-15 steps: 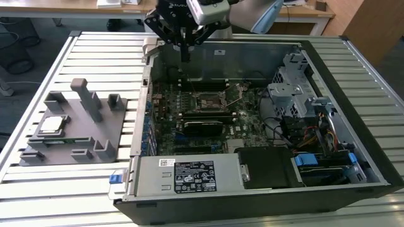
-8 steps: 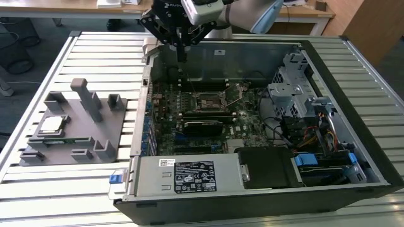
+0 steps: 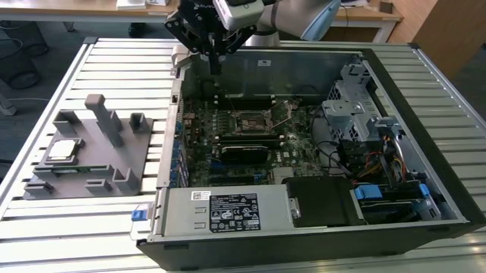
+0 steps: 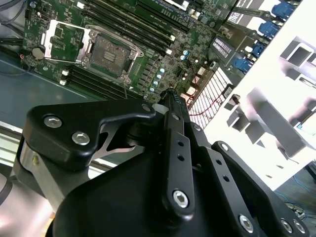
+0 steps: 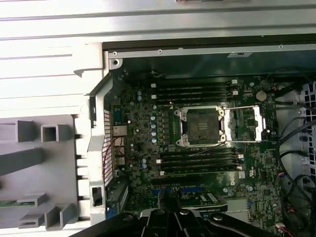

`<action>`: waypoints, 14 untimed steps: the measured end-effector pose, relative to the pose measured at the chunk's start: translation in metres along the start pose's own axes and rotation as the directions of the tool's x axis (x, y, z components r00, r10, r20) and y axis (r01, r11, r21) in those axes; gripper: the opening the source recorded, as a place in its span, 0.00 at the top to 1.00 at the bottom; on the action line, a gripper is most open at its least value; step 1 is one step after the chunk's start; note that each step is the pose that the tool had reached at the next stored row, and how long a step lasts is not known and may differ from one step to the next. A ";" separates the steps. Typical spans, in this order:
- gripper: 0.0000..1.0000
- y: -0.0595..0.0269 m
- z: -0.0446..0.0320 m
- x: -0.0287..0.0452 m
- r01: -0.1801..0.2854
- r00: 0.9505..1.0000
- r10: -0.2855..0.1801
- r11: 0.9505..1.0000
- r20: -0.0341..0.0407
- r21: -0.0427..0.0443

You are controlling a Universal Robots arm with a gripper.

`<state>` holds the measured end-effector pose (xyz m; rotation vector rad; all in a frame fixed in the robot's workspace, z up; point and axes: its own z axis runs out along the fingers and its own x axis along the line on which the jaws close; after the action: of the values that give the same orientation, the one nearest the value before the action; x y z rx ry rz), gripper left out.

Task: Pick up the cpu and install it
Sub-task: 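Reach for the cpu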

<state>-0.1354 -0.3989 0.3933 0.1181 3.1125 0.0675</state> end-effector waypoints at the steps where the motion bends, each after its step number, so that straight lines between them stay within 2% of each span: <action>1: 0.89 0.0000 0.0000 0.0004 0.000 1.000 0.000 1.000 0.000 0.000; 14: 0.89 -0.0006 -0.0001 0.0076 0.000 1.000 0.000 1.000 0.000 0.000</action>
<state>-0.1430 -0.3989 0.3932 0.1179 3.1125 0.0677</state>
